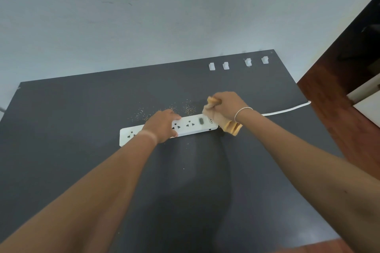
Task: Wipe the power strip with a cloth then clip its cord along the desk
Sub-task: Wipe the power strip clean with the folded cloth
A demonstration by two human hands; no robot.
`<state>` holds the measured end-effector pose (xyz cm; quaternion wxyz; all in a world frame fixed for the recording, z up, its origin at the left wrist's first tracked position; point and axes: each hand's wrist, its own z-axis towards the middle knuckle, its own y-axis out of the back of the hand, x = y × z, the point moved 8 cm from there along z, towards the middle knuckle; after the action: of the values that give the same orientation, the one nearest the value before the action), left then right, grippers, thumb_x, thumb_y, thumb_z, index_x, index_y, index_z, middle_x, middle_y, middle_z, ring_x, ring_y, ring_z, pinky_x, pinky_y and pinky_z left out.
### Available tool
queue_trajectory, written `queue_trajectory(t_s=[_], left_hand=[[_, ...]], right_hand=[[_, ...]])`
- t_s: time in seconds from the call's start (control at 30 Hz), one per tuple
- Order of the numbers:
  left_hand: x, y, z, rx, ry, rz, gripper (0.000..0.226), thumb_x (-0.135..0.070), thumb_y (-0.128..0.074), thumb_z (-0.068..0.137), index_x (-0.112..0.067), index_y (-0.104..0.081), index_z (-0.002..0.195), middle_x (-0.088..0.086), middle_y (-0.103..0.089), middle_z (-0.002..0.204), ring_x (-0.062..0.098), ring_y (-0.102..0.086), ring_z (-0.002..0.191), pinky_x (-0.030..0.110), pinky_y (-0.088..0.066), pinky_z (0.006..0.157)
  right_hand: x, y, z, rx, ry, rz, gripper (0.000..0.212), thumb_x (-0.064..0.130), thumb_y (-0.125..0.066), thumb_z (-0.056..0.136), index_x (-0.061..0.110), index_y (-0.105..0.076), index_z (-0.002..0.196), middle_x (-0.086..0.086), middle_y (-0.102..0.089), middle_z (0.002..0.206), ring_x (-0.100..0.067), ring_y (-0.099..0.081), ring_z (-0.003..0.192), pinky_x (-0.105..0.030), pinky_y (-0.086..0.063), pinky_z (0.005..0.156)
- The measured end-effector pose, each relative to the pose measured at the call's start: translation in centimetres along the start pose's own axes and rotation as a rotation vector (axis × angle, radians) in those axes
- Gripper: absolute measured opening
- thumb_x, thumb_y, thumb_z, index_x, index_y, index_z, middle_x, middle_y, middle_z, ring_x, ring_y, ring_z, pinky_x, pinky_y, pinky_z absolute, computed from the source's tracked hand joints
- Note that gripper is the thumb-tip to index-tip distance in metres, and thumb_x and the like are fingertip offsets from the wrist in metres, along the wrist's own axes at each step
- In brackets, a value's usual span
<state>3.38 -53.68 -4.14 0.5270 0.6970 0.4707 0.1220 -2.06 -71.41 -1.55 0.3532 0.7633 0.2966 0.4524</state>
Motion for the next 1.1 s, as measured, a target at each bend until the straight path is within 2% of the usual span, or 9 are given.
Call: queue_trajectory(t_s=[0.13,0.27,0.37,0.47,0.6,0.7,0.83,0.93,1.1], left_hand=[[0.1,0.0,0.0,-0.012,0.001,-0.011,0.058,-0.019,-0.068,0.081,-0.021,-0.049,0.135,0.000,-0.050,0.136,0.025,-0.045,0.125,0.040,-0.040,0.105],[0.1,-0.1,0.1,-0.015,-0.003,-0.009,0.058,-0.019,-0.068,0.081,-0.021,-0.049,0.136,0.001,-0.050,0.136,0.025,-0.044,0.125,0.040,-0.040,0.105],[0.1,0.0,0.0,-0.020,-0.003,-0.019,0.058,-0.019,-0.068,0.081,-0.021,-0.049,0.136,0.001,-0.050,0.135,0.025,-0.044,0.125,0.038,-0.040,0.105],[0.1,0.0,0.1,-0.018,-0.008,-0.015,0.058,-0.019,-0.068,0.082,-0.021,-0.048,0.136,0.001,-0.050,0.135,0.026,-0.044,0.125,0.038,-0.039,0.105],[0.2,0.0,0.1,-0.017,-0.002,-0.016,0.058,-0.020,-0.067,0.082,-0.022,-0.048,0.136,0.000,-0.049,0.136,0.025,-0.042,0.127,0.036,-0.038,0.105],[0.2,0.0,0.1,-0.017,-0.004,-0.013,0.058,-0.021,-0.068,0.082,-0.022,-0.048,0.136,0.000,-0.049,0.137,0.025,-0.042,0.127,0.036,-0.038,0.106],[0.3,0.0,0.1,-0.010,-0.001,-0.019,0.058,-0.021,-0.068,0.082,-0.022,-0.048,0.136,-0.001,-0.049,0.136,0.025,-0.042,0.127,0.036,-0.038,0.106],[0.3,-0.1,0.2,-0.014,0.003,-0.025,0.058,-0.021,-0.068,0.081,-0.023,-0.049,0.136,-0.002,-0.049,0.136,0.024,-0.042,0.127,0.036,-0.038,0.105],[0.4,0.0,0.2,-0.008,0.014,-0.023,0.058,-0.020,-0.069,0.080,-0.023,-0.049,0.135,-0.002,-0.049,0.135,0.024,-0.043,0.126,0.038,-0.040,0.105]], right_hand=[[1.3,-1.8,-0.3,0.203,0.019,-0.077,0.026,0.022,-0.057,0.086,0.024,-0.047,0.063,0.003,-0.050,0.075,-0.019,-0.046,0.080,-0.028,-0.036,0.069],[1.7,-0.3,0.1,0.086,0.030,-0.064,0.020,0.016,-0.050,0.088,0.018,-0.054,0.069,0.000,-0.056,0.083,-0.023,-0.050,0.088,-0.030,-0.040,0.077],[2.1,-2.2,-0.6,0.292,0.033,-0.123,0.015,0.023,-0.058,0.085,0.020,-0.057,0.071,0.002,-0.054,0.082,-0.019,-0.048,0.079,-0.028,-0.040,0.071],[2.2,-0.6,0.0,0.100,0.045,-0.060,0.029,0.017,-0.053,0.086,0.024,-0.044,0.059,0.004,-0.053,0.079,-0.020,-0.047,0.083,-0.027,-0.037,0.076],[2.4,-2.4,-0.4,0.260,0.046,-0.108,0.018,0.021,-0.059,0.084,0.019,-0.055,0.067,0.002,-0.055,0.078,-0.018,-0.048,0.077,-0.029,-0.039,0.070],[1.9,-0.6,0.0,0.075,0.041,-0.052,0.019,0.018,-0.053,0.086,0.018,-0.050,0.068,-0.002,-0.056,0.087,-0.022,-0.051,0.085,-0.032,-0.043,0.079],[0.9,-1.0,-0.4,0.182,0.027,-0.121,0.028,0.020,-0.055,0.087,0.020,-0.044,0.062,0.002,-0.049,0.076,-0.019,-0.045,0.076,-0.029,-0.037,0.065],[-0.3,0.5,0.0,0.042,-0.013,-0.128,0.027,0.012,-0.046,0.089,0.018,-0.042,0.063,-0.002,-0.051,0.082,-0.022,-0.047,0.082,-0.027,-0.035,0.071],[-0.6,0.3,-0.6,0.155,-0.023,-0.044,0.027,0.023,-0.058,0.087,0.021,-0.048,0.061,0.003,-0.049,0.072,-0.017,-0.047,0.071,-0.027,-0.035,0.066]])
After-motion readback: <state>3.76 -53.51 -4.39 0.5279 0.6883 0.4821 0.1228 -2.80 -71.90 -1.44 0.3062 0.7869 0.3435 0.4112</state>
